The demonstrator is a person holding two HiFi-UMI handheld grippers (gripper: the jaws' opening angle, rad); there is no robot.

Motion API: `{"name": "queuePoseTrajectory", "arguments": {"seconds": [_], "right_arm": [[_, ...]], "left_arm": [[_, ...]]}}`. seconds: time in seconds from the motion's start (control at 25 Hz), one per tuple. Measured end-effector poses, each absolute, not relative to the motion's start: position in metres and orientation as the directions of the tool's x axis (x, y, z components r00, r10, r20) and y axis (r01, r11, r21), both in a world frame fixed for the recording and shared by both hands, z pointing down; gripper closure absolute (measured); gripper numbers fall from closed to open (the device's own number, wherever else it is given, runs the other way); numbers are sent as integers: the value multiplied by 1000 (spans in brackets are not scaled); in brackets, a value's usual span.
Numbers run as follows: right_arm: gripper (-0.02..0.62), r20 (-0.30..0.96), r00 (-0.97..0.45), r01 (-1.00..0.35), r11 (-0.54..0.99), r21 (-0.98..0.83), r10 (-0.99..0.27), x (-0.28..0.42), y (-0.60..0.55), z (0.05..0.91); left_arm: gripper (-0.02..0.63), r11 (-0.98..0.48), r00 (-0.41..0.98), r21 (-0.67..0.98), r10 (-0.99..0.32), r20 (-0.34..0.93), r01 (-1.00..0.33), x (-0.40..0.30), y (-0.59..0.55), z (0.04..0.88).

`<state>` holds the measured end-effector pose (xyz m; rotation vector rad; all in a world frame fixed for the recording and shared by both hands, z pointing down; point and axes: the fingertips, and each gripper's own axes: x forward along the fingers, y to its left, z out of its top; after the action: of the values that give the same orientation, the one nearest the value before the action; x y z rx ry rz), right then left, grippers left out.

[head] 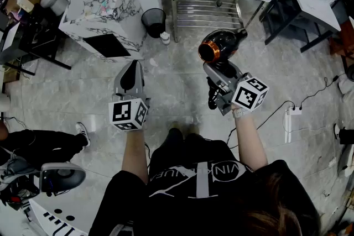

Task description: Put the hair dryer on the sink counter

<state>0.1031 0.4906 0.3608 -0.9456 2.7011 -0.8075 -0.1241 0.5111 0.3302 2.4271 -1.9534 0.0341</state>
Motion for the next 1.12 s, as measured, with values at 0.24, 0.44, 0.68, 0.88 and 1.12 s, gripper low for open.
{"name": "queuePoseTrajectory", "arguments": {"seconds": [0.24, 0.44, 0.68, 0.88, 1.12], "right_arm": [[339, 11, -781, -528, 652, -544, -624, 110, 498, 359], [339, 0, -773, -533, 651, -541, -634, 125, 508, 363], [339, -9, -760, -545, 644, -537, -650, 140, 512, 367], [339, -9, -743, -559, 627, -543, -670, 148, 494, 367], [339, -16, -733, -566, 623, -539, -680, 156, 445, 365]], "left_arm": [[606, -215, 215, 8, -976, 29, -977, -119, 517, 328], [606, -228, 228, 3, -973, 20, -974, -104, 524, 331], [606, -251, 251, -15, -968, 8, -968, -87, 526, 330], [606, -259, 259, -24, -966, 14, -966, -86, 506, 330], [606, -262, 262, -1, -965, 23, -965, -85, 452, 335]]}}
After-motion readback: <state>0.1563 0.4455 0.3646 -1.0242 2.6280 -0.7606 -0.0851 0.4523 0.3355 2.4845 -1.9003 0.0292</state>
